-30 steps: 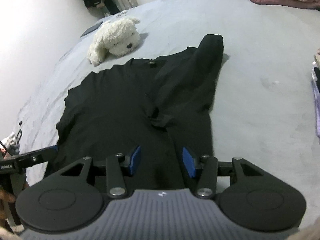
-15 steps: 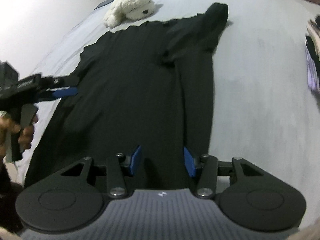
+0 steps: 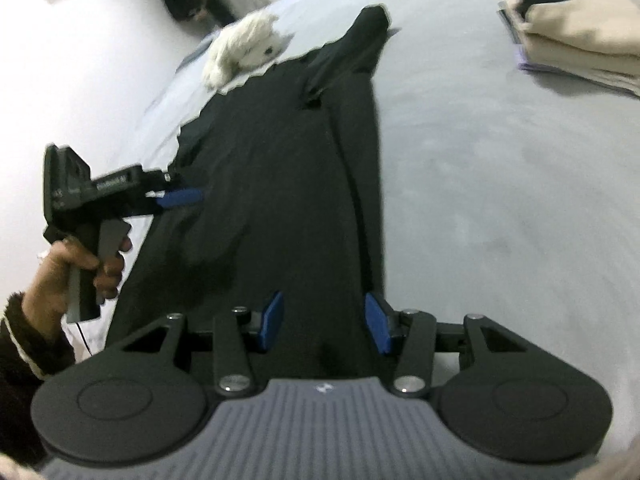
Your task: Fold clothes
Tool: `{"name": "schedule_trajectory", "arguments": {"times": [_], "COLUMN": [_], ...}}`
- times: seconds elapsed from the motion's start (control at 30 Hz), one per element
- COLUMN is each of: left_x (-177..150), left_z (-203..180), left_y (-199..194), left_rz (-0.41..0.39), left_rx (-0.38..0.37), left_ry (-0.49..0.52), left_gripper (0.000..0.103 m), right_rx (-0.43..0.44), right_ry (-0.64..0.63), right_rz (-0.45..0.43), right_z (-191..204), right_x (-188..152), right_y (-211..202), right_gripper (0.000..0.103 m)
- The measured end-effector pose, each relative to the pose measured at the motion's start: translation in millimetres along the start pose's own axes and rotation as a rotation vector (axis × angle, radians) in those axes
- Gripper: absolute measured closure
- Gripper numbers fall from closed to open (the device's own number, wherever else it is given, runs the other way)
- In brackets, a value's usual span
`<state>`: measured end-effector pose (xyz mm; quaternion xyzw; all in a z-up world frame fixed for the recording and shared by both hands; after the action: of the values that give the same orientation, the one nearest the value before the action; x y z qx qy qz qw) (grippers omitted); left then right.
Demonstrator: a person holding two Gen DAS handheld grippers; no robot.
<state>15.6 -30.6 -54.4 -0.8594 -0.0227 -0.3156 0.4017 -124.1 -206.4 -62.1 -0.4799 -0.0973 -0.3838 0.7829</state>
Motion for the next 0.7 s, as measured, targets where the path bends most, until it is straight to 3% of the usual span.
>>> {"name": "schedule_trajectory", "arguments": {"times": [0.23, 0.37, 0.7], "left_x": [-17.5, -33.9, -60.4], "left_z": [-36.5, -59.6, -82.3], "left_y": [0.2, 10.1, 25.0], "left_rz": [0.035, 0.094, 0.179], "left_rx": [-0.149, -0.247, -0.301], "left_ry": [0.000, -0.010, 0.024], "left_gripper": [0.020, 0.038, 0.050], "right_rx": [-0.071, -0.106, -0.219], "right_ry": [0.045, 0.034, 0.000], "right_rz": [-0.112, -0.120, -0.082], "right_z": [-1.2, -2.6, -15.8], "right_x": [-28.1, -49.2, -82.6], "right_y": [-34.3, -40.6, -43.9], "right_gripper": [0.053, 0.053, 0.055]}}
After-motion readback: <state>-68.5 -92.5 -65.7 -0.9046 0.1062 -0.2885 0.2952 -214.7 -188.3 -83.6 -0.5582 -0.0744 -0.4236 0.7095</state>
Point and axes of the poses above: each gripper's, at about its wrist camera, not at the fingertips, and y roughly the way its jaws point, z to its left, x to its top, the point moved 4 cm from there along y, roughly the way its jaws point, and after that the axes turned 2 degrees about x, right-handed, at the moved point
